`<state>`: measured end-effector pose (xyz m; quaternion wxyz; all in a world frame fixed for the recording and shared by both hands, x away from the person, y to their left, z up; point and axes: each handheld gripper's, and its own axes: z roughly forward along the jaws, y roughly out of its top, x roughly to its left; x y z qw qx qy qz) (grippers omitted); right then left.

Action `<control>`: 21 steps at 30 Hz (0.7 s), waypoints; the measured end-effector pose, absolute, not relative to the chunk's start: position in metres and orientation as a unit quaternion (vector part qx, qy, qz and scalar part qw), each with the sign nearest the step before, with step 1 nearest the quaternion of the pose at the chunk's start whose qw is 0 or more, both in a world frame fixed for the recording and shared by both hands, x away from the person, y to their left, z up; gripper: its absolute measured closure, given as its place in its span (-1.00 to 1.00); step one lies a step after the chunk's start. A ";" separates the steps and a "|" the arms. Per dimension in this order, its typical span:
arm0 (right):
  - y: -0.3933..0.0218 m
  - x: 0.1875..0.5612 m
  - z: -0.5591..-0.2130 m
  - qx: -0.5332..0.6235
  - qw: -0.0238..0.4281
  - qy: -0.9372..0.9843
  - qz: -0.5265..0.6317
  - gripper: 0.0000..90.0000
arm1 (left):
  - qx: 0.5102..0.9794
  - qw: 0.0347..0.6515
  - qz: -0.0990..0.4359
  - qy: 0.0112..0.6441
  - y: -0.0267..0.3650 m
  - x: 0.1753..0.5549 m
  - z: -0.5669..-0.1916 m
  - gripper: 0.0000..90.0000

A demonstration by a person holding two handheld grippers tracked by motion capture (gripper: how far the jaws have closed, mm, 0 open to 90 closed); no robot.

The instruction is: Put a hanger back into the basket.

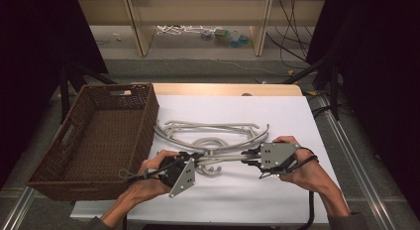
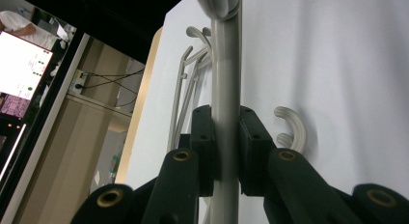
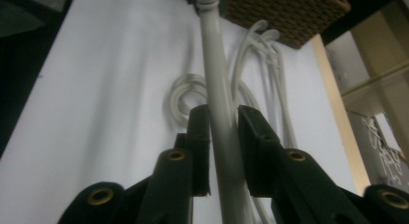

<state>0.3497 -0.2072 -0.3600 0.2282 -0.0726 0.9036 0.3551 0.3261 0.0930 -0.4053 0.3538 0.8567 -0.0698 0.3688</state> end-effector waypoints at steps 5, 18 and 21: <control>-0.208 0.350 -0.352 0.002 0.255 0.885 0.389 0.10 | 0.862 0.371 0.343 -0.031 0.094 0.331 -0.396 0.77; -0.229 0.338 -0.329 0.170 0.295 0.817 0.466 -0.43 | 0.847 0.464 0.223 0.131 0.106 0.351 -0.380 0.77; -0.231 0.335 -0.332 0.176 0.299 0.809 0.474 -0.43 | 0.840 0.471 0.210 0.169 0.110 0.355 -0.378 0.77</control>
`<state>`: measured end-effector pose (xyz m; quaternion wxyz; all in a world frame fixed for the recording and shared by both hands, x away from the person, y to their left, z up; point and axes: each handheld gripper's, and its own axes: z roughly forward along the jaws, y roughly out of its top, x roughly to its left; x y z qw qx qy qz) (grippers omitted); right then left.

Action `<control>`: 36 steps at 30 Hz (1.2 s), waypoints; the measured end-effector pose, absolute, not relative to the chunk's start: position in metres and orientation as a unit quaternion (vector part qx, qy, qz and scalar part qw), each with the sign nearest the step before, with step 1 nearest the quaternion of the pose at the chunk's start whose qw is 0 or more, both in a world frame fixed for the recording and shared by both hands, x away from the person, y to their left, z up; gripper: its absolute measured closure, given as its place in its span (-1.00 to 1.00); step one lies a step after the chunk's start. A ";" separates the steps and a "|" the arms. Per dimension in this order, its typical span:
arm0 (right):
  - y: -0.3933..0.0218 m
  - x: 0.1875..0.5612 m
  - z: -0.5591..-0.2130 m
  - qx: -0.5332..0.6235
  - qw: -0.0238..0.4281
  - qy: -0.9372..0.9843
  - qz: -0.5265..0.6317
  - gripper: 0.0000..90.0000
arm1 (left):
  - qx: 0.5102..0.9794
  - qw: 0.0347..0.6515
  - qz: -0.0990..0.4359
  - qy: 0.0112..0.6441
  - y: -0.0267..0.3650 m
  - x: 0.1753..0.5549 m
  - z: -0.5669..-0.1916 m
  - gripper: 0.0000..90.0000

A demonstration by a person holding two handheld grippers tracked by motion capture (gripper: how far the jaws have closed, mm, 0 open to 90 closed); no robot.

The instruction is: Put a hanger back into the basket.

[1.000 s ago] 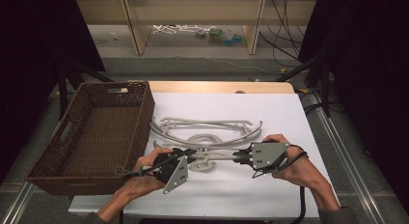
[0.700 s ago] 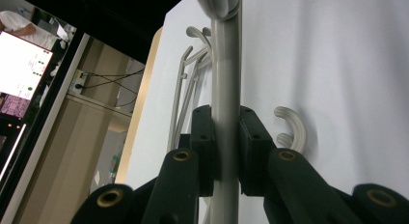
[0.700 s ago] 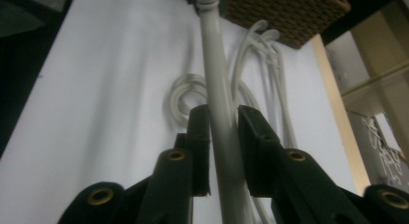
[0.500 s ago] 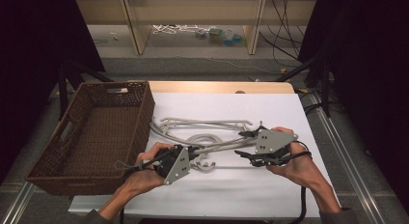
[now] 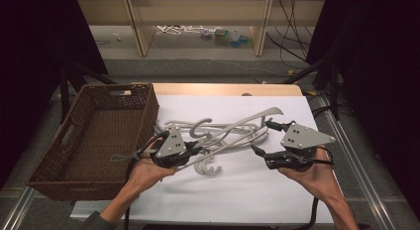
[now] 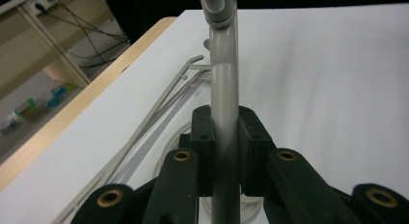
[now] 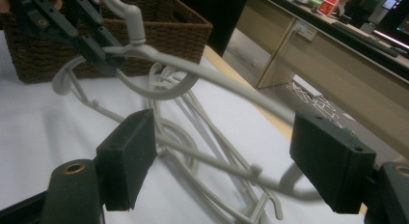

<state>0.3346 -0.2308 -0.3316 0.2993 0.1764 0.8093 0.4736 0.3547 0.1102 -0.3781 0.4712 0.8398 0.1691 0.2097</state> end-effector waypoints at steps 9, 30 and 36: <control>-0.236 0.330 -0.355 0.231 0.288 0.780 0.506 -0.51 | 0.820 0.500 0.169 0.222 0.126 0.364 -0.375 0.77; -0.229 0.302 -0.404 0.284 0.257 0.757 0.530 -0.62 | 0.747 0.593 0.078 0.291 0.178 0.361 -0.320 0.77; -0.227 0.299 -0.407 0.274 0.258 0.758 0.533 -0.62 | 0.731 0.606 0.070 0.304 0.198 0.364 -0.301 0.77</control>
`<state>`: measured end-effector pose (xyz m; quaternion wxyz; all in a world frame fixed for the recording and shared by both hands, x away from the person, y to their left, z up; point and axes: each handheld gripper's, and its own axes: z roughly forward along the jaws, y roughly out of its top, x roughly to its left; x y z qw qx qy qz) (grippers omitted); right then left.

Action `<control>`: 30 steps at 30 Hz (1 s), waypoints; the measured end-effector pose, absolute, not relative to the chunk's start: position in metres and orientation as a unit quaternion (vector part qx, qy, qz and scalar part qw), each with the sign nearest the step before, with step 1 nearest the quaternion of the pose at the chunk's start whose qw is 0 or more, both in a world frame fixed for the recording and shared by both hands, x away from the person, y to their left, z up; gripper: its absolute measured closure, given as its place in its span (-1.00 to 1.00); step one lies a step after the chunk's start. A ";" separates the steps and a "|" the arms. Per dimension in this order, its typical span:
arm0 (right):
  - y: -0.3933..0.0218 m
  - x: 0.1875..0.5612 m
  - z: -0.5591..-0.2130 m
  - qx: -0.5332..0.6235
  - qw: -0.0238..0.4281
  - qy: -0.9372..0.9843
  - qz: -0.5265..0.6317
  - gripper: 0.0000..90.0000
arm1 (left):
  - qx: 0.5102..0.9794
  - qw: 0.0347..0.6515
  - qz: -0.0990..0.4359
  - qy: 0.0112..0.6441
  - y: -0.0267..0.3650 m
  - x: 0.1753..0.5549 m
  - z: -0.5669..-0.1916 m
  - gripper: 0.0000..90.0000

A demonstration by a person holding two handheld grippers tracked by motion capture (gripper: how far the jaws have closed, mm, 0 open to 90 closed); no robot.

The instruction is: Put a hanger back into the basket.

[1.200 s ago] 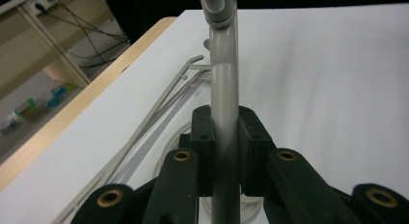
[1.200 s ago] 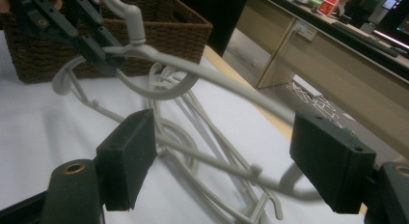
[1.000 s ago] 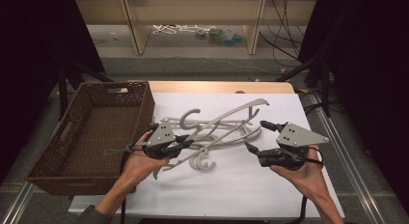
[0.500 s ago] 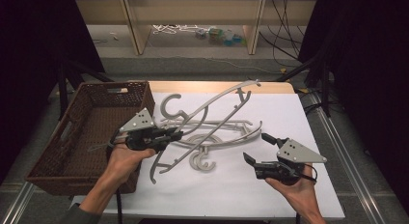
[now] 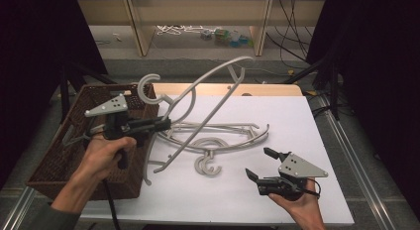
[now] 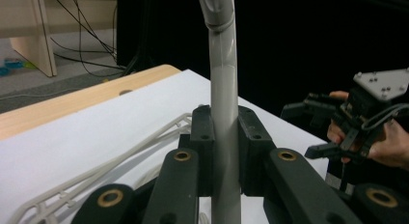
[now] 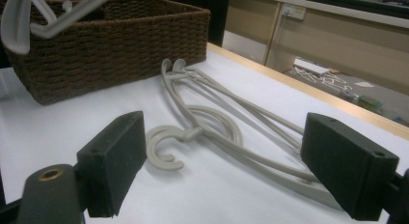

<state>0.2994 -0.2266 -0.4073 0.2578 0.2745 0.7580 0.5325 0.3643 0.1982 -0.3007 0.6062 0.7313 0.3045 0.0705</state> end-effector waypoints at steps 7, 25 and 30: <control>-0.228 0.298 -0.409 0.276 0.252 0.761 0.531 -0.61 | 0.719 0.613 0.077 0.318 0.223 0.365 -0.272 0.77; -0.231 0.295 -0.414 0.279 0.253 0.758 0.532 -0.62 | 0.715 0.554 0.180 0.388 0.301 0.386 -0.271 0.77; -0.231 0.294 -0.415 0.277 0.254 0.760 0.531 -0.62 | 0.710 0.525 0.208 0.421 0.324 0.394 -0.283 0.77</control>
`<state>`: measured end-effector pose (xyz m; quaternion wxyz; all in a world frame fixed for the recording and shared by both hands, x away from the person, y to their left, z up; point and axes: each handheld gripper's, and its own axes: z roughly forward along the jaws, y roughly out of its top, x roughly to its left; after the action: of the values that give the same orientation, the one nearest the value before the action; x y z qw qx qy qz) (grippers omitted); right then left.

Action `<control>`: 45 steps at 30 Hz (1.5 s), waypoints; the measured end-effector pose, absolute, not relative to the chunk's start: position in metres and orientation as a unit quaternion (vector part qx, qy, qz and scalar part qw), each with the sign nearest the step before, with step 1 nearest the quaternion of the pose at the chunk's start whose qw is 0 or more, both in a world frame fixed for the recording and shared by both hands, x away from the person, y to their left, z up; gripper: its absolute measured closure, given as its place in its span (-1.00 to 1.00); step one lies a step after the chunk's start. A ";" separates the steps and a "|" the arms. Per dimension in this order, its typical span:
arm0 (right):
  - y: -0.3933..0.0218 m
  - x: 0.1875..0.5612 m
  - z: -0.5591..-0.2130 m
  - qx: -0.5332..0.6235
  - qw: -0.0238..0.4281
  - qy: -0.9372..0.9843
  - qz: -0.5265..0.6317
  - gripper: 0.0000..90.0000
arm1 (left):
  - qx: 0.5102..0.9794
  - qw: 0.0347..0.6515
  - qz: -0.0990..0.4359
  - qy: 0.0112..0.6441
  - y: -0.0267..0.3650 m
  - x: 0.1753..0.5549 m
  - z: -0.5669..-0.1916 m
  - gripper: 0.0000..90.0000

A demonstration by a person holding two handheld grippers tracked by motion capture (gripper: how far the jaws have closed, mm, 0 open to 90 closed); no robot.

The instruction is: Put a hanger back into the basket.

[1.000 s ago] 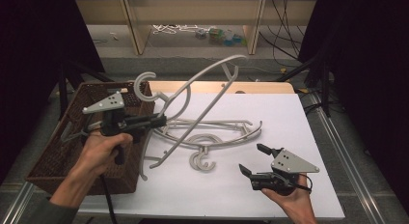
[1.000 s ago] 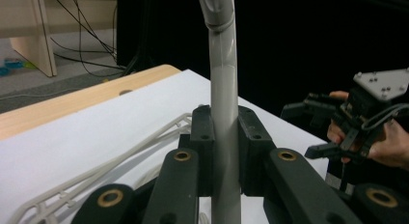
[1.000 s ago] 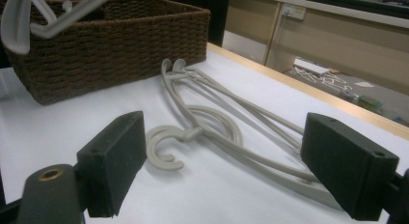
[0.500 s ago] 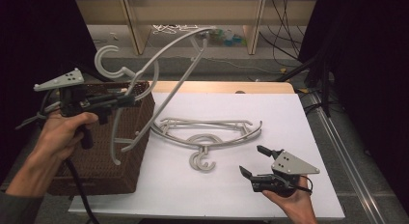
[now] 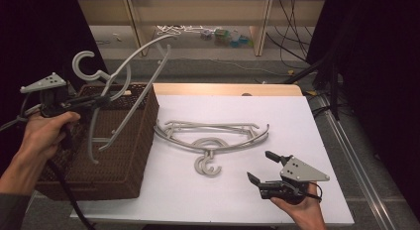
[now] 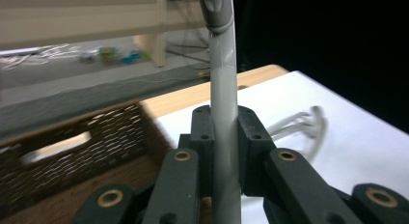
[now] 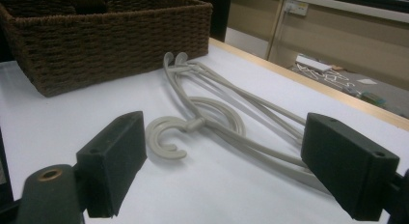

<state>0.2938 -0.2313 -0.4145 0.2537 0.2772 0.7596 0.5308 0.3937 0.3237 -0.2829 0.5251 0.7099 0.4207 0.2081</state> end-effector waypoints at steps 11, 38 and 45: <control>-0.234 0.295 -0.416 0.279 0.250 0.760 0.531 -0.63 | 0.717 0.474 0.243 0.449 0.366 0.393 -0.312 0.77; -0.234 0.295 -0.418 0.280 0.242 0.766 0.525 -0.63 | 0.787 0.367 0.256 0.425 0.404 0.382 -0.358 0.77; -0.234 0.295 -0.418 0.280 0.243 0.768 0.522 -0.62 | 0.795 0.360 0.243 0.424 0.404 0.385 -0.365 0.77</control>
<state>0.2953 -0.2336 -0.4183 0.2427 0.2796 0.7683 0.5222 0.3846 0.4044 -0.3646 0.3599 0.7946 0.4242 0.2431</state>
